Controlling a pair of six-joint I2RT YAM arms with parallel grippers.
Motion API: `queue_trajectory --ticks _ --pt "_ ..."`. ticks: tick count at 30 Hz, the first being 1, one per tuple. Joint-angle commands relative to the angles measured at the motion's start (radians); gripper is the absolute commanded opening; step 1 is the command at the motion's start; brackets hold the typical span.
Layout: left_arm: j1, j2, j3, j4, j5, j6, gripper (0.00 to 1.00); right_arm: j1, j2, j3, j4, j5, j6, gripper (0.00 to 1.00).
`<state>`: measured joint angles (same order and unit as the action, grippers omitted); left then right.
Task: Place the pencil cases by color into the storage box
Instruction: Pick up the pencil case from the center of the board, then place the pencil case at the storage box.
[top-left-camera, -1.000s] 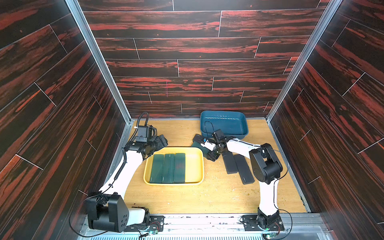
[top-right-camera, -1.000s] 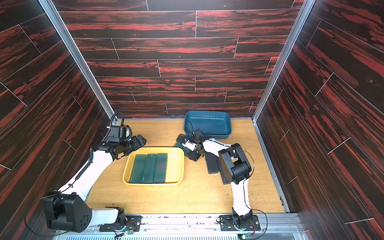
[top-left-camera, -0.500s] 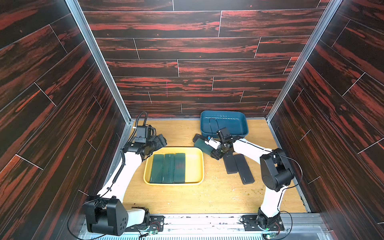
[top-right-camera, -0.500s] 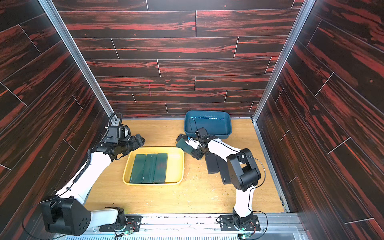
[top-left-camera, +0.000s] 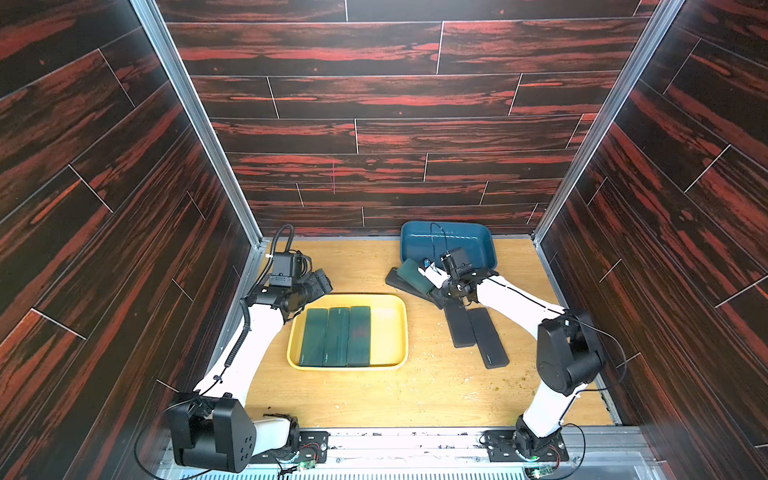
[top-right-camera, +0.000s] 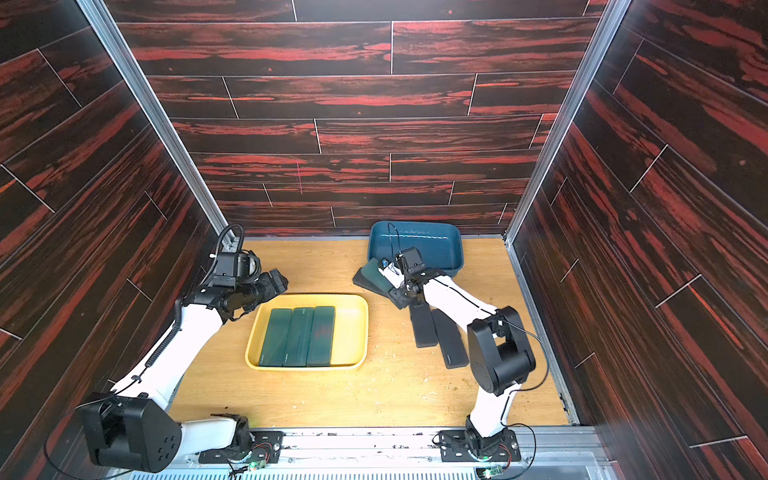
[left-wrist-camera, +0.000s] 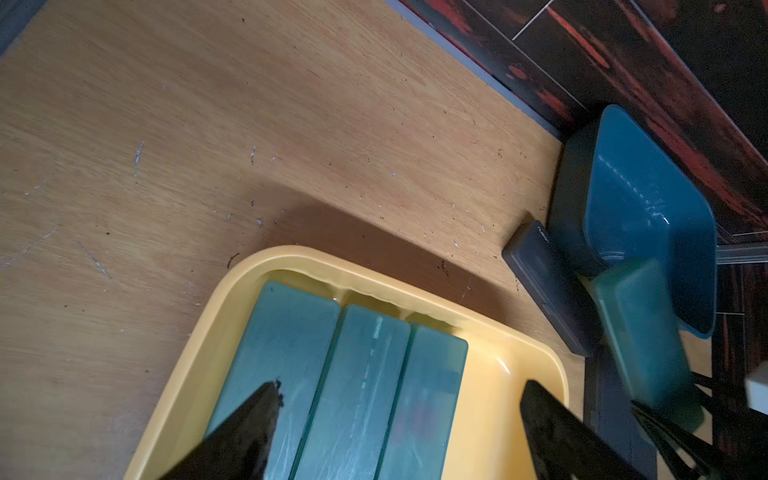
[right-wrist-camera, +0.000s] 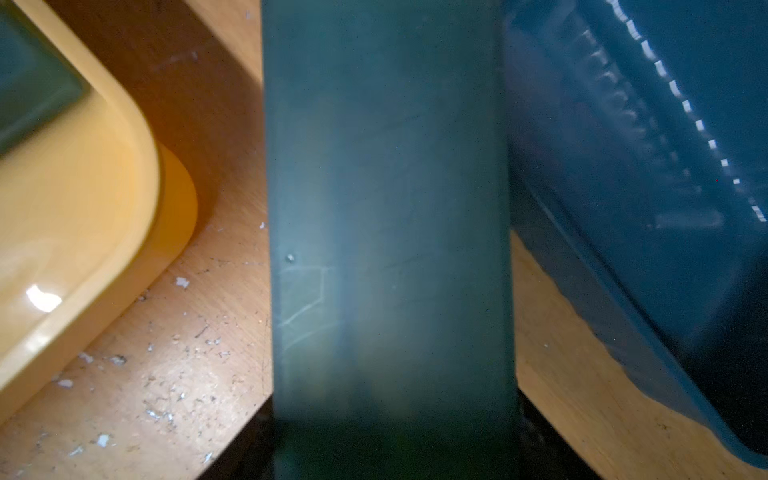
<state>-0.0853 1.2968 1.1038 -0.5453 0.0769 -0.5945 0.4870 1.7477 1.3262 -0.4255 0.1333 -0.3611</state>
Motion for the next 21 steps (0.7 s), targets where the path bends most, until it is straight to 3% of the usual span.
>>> queue_trajectory --ticks 1,12,21 --pt "0.001 -0.041 -0.031 -0.014 -0.049 -0.002 0.92 0.009 -0.103 -0.014 0.067 0.007 0.1 0.46" --pt "0.001 -0.073 -0.106 0.02 -0.045 -0.044 0.92 0.142 -0.194 -0.011 0.043 0.125 0.316 0.45" --pt "0.001 -0.162 -0.234 0.129 -0.046 -0.121 0.92 0.219 -0.275 -0.078 0.03 0.07 0.615 0.43"
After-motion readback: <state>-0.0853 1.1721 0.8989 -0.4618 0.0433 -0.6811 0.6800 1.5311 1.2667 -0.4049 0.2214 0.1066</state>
